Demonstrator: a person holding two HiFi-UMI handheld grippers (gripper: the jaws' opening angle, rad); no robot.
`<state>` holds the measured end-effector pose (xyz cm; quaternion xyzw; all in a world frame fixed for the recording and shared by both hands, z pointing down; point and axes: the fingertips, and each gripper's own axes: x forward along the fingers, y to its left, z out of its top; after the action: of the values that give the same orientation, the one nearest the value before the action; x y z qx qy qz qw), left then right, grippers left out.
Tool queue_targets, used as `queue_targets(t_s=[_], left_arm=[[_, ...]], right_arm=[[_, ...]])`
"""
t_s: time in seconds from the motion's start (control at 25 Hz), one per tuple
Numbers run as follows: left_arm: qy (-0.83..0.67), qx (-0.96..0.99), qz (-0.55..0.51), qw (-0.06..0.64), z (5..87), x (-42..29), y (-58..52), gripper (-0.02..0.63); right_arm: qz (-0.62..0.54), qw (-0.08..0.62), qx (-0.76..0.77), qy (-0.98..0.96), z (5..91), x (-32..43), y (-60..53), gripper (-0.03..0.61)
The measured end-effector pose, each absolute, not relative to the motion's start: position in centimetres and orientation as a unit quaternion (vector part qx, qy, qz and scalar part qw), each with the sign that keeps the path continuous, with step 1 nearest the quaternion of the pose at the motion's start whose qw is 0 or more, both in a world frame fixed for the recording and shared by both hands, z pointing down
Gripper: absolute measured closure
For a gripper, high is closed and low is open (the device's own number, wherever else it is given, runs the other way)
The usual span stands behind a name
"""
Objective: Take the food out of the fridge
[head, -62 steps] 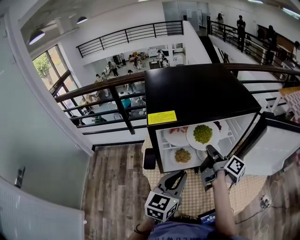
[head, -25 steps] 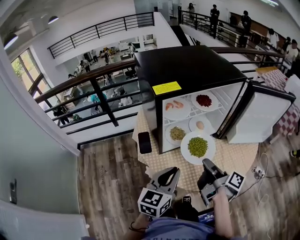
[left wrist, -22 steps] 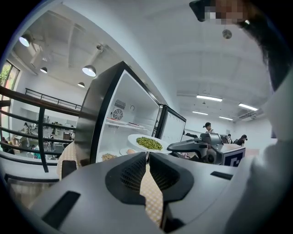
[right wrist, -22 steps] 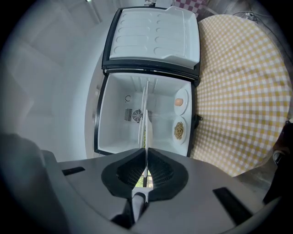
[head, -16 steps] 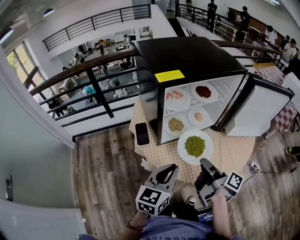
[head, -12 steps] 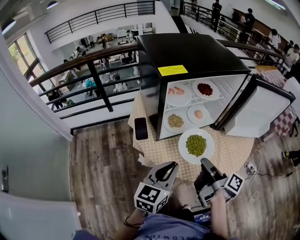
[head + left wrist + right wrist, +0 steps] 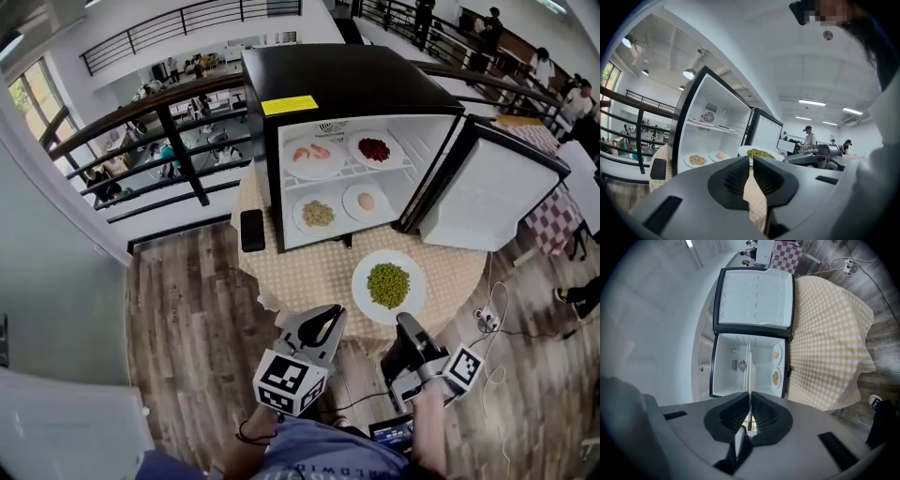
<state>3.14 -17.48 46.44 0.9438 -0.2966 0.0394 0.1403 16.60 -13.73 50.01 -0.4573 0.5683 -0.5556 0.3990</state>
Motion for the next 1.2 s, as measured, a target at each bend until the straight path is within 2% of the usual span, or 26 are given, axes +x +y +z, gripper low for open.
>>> queue_targets(t_s=[0.44, 0.88, 1.2], left_arm=[[-0.309, 0.940, 0.046, 0.136, 46.5, 7.0, -5.9, 0.592], [-0.329, 0.935, 0.046, 0.121, 46.2, 6.7, 5.7, 0.592], [-0.353, 0.927, 0.050, 0.118, 45.9, 5.8, 8.5, 0.592]], right_arm=[[-0.549, 0.406, -0.444, 0.580, 50.1, 20.9, -2.7, 0.552], [-0.548, 0.400, -0.416, 0.605, 49.6, 20.3, 7.2, 0.552], [-0.563, 0.386, -0.391, 0.617, 49.3, 18.8, 9.4, 0.551]])
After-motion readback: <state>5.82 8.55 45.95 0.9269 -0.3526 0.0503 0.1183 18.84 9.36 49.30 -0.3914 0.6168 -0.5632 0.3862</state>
